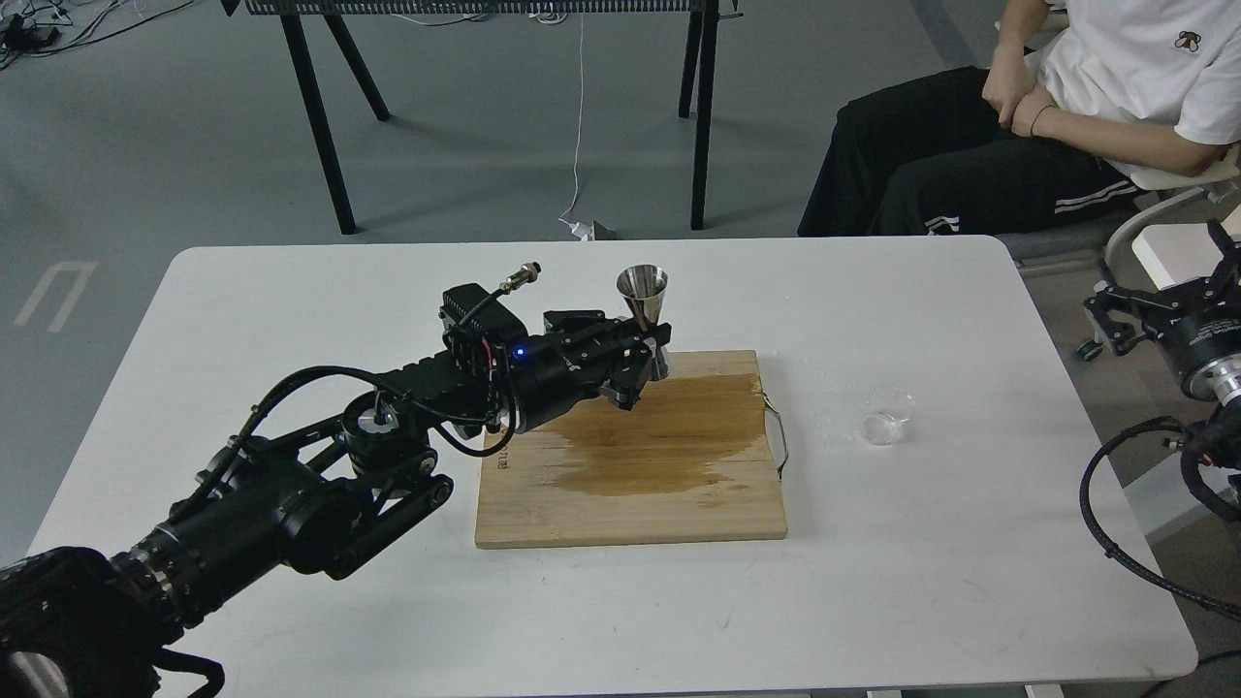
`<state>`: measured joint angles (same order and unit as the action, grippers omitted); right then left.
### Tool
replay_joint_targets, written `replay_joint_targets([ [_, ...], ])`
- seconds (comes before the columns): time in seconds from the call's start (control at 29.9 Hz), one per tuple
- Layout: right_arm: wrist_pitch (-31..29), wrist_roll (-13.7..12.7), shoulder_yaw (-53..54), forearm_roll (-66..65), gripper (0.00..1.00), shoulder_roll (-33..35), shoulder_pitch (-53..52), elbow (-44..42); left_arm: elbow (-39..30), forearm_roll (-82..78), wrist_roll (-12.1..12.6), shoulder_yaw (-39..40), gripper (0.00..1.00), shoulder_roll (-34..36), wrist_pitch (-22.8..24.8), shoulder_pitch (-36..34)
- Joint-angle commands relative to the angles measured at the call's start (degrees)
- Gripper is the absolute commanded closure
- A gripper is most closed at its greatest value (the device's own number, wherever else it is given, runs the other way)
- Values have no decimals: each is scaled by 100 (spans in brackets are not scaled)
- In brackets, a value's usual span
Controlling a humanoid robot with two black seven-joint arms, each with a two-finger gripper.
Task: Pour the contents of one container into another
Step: 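Lift the jigger with the left gripper and carry it over the cutting board, then lower the jigger onto the cutting board and open the left gripper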
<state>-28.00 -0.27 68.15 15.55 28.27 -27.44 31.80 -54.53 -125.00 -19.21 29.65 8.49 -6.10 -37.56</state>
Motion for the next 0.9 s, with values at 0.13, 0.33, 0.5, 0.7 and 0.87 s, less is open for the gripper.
replay_joint_targets([
  [0.13,0,0,-4,1,0,-6,1,1,373,0,110,-320,96,-119,-6,90],
  [0.33,0,0,-4,1,0,-15,1,1,653,0,295,-328,96,-277,-6,135],
  [0.5,0,0,5,1,0,-15,1,1,962,0,295,-337,96,-409,-6,152],
  [0.7,0,0,5,1,0,-6,1,-7,988,0,304,-337,95,-506,-6,170],
  [0.87,0,0,5,1,0,-15,1,1,1208,0,304,-337,93,-523,-6,178],
])
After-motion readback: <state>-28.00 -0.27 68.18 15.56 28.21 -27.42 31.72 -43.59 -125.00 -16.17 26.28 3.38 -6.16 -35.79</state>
